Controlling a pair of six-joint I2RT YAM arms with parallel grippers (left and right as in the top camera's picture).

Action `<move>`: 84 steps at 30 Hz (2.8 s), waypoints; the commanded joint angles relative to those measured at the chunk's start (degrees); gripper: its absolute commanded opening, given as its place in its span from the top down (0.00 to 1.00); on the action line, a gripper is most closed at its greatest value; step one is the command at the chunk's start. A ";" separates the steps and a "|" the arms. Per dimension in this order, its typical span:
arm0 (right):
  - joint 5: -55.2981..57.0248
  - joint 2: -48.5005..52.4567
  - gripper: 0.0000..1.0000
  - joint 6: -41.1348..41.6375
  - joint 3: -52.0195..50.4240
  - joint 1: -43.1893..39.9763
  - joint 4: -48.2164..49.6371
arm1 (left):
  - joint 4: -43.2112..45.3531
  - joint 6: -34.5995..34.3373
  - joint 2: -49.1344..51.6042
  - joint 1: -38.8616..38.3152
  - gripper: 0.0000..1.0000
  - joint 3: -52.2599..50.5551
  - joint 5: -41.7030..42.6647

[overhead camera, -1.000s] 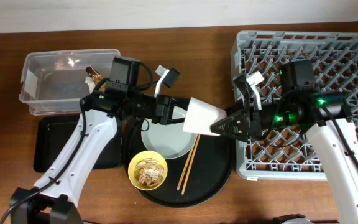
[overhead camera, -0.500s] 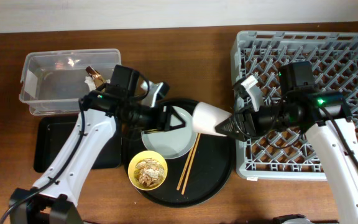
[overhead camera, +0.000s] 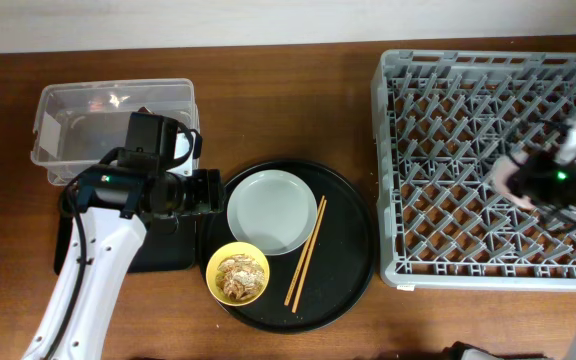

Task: Sort waste into correct bins and load items into the dishwasher rack
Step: 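Place the pink cup upside down in the rack's right side, then grasp the yellow bowl rim with the left gripper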

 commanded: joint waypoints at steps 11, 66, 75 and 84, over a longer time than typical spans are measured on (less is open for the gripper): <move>8.02 16.74 0.53 3.63 1.01 -7.93 -1.38 | 0.09 0.90 -0.57 0.31 0.25 0.28 -1.09; 4.44 7.23 0.02 7.69 0.35 30.60 -6.36 | 14.25 -9.81 3.43 -23.32 0.18 -23.23 0.00; 4.46 7.23 0.02 7.65 0.35 30.64 -6.34 | 17.73 -9.84 14.03 -29.83 0.49 -23.21 -0.83; 4.44 7.23 0.02 7.67 0.35 30.64 -6.36 | 17.09 -9.81 14.25 -29.83 0.70 -22.49 -6.01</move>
